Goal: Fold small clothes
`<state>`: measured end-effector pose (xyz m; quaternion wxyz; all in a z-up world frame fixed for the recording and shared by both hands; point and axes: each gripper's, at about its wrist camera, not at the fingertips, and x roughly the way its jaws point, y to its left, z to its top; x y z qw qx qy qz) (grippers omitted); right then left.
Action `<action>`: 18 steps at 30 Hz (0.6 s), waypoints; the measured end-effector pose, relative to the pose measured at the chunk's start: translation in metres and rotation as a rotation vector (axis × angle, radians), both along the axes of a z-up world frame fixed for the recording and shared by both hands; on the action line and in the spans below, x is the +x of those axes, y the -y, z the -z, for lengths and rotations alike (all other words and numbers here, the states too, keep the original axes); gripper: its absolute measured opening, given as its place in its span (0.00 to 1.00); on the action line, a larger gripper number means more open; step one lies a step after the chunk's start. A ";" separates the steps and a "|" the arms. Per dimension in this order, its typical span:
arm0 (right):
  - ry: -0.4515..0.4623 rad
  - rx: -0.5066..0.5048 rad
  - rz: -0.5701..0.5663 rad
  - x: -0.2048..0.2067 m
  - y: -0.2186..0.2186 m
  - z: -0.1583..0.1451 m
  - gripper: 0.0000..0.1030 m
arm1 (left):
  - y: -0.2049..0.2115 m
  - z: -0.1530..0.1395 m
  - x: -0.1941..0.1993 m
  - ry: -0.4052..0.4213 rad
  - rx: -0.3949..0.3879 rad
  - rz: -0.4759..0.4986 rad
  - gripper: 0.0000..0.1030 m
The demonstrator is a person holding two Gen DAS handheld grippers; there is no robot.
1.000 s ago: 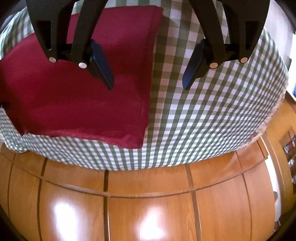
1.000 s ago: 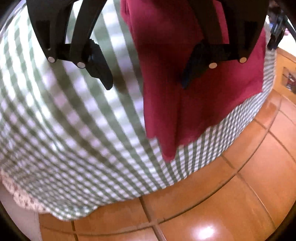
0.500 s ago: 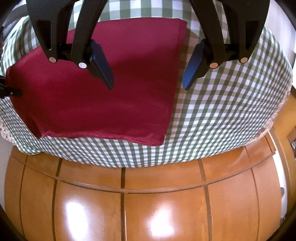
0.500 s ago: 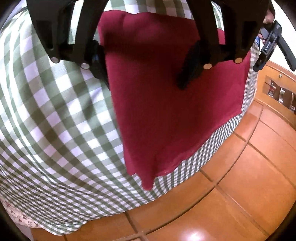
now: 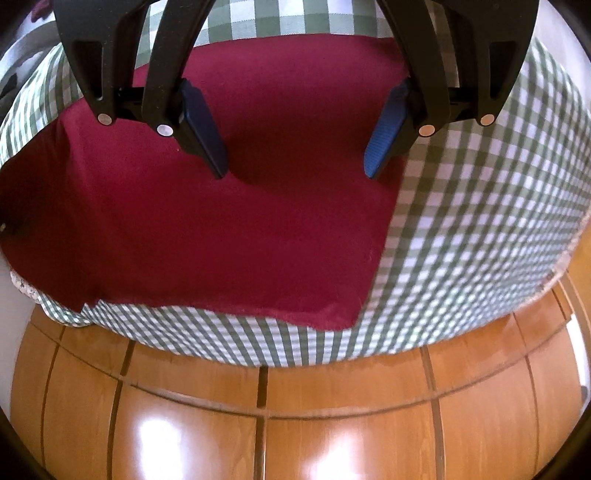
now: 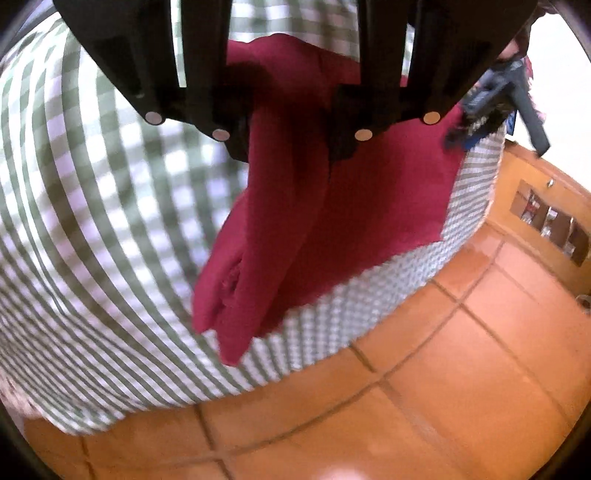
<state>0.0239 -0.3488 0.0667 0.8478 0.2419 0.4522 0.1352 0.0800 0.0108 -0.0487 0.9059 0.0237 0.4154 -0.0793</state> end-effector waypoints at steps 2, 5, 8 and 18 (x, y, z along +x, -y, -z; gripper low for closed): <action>0.029 -0.005 -0.036 0.004 -0.015 -0.016 0.25 | -0.003 0.003 0.002 -0.017 -0.025 0.005 0.73; 0.070 -0.015 -0.108 0.012 -0.052 -0.038 0.25 | -0.019 -0.001 0.007 -0.046 -0.136 0.012 0.73; 0.091 -0.025 -0.170 0.017 -0.087 -0.048 0.24 | -0.043 -0.009 0.012 -0.087 -0.304 0.021 0.73; 0.078 -0.112 -0.427 0.037 -0.233 -0.027 0.24 | -0.112 -0.034 0.014 -0.077 -0.606 0.040 0.76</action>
